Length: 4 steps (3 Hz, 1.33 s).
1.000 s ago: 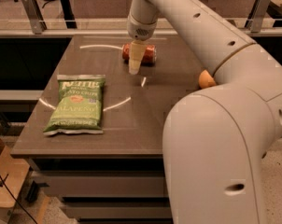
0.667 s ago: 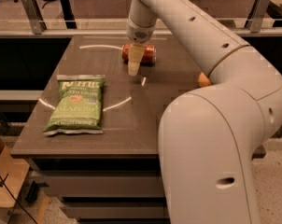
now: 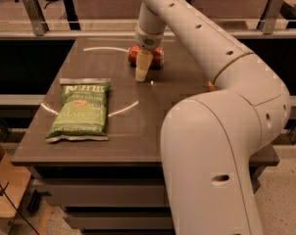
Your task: Place coke can upright
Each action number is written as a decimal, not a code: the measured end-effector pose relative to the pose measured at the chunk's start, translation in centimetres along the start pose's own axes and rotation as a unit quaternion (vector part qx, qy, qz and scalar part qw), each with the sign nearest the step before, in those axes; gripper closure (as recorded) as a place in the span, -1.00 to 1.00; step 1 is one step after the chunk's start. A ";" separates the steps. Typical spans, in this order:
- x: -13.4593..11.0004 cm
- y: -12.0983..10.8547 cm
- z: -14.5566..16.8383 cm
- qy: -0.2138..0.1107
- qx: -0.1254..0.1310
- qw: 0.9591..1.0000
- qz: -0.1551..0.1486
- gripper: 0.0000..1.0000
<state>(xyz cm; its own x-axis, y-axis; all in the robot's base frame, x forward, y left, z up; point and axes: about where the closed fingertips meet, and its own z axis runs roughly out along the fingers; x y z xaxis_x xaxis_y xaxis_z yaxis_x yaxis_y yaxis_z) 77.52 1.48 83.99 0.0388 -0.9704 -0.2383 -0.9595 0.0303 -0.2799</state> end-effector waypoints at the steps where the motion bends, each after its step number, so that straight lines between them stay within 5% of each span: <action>1: 0.2 -0.1 -0.3 0.009 0.004 1.000 0.001 -0.17; 3: -0.4 0.1 -2.6 0.014 0.026 1.000 -0.004 0.77; 4: -2.0 0.9 -7.2 -0.026 0.061 0.998 -0.014 1.00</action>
Offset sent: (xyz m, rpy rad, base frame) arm -0.0094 -0.0057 0.0280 -0.0306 -0.0510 -0.0259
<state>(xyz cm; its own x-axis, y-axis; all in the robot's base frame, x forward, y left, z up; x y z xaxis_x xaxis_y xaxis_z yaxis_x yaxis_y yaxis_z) 74.57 1.69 90.94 0.0823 -0.9574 -0.2769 -0.9171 0.0360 -0.3970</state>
